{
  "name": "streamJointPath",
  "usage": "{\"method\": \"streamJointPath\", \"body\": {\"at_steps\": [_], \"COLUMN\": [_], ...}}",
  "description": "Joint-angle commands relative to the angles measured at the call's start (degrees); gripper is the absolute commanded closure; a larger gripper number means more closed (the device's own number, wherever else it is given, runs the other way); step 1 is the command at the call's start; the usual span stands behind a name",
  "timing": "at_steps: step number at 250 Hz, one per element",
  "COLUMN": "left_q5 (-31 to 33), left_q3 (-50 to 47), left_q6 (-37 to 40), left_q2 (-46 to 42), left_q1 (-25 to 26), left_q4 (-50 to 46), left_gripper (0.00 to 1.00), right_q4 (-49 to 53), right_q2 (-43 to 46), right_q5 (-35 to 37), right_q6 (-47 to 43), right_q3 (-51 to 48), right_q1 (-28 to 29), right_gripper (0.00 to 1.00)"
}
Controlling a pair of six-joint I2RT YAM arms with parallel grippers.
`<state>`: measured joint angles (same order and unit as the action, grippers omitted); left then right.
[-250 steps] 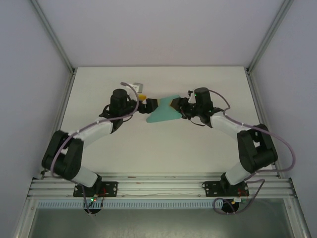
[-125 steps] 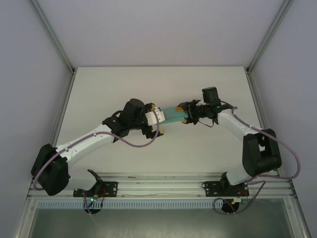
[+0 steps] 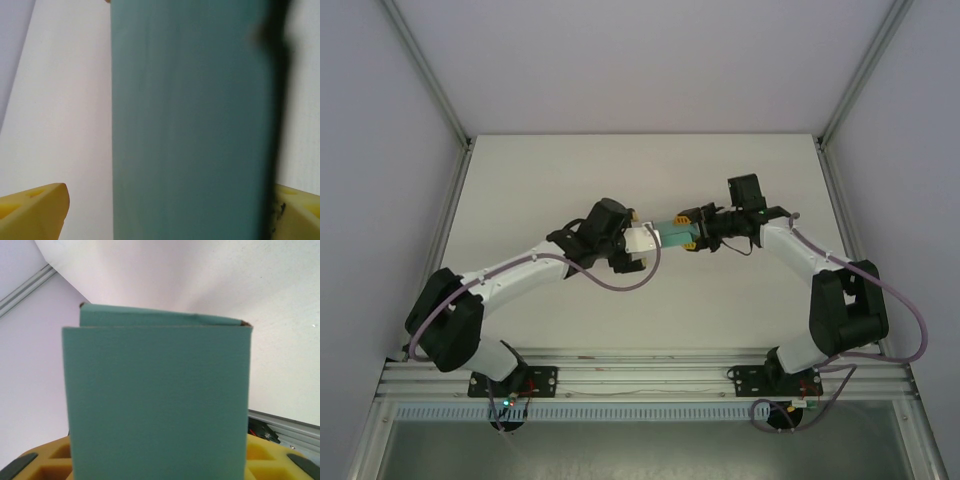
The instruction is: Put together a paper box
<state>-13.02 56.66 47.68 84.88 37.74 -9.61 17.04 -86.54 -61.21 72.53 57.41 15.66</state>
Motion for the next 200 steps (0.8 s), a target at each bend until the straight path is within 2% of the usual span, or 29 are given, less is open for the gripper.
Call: {"method": "streamJointPath", "body": {"at_steps": [1,31,46,79,129,157,180,192,200], "left_q5": [1.7,0.7,0.4,0.4,0.6,0.4,0.7,0.4,0.3], "left_q3": [2.3,3.2,3.4,3.3,3.7,4.7,5.0,4.9,4.9], "left_q6": [1.7,1.4,1.4,0.8,0.8,1.7,2.0,2.1,2.3], "left_q2": [0.5,1.3,1.6,1.5,0.9,0.4,0.1,0.0,0.0], "left_q1": [0.7,0.8,0.8,0.8,0.8,0.7,0.8,0.7,0.7], "left_q4": [1.4,1.5,1.3,1.8,0.6,-2.1,-3.1,-3.4,-4.0], "left_gripper": [0.13,0.29,0.33,0.48,0.58,0.6,0.61,0.61,0.62], "right_q4": [-1.5,0.2,0.4,0.9,0.7,-0.1,-1.9,-2.2,-1.7], "right_q2": [-0.2,-0.7,-0.7,-0.5,0.1,0.7,1.8,2.8,3.6], "right_q5": [-3.4,-4.1,-4.1,-3.5,-2.7,-1.7,0.5,2.9,4.9], "right_q6": [2.1,1.0,0.7,-0.3,-0.4,-0.7,-1.4,-3.0,-4.3], "right_q3": [0.4,0.7,0.8,0.7,0.1,-0.5,-0.8,-0.8,-0.6], "right_q1": [0.0,0.3,0.3,0.3,0.3,0.3,0.2,-0.2,-0.6], "right_gripper": [0.62,0.6,0.57,0.56,0.49,0.35,0.17,0.01,0.0]}}
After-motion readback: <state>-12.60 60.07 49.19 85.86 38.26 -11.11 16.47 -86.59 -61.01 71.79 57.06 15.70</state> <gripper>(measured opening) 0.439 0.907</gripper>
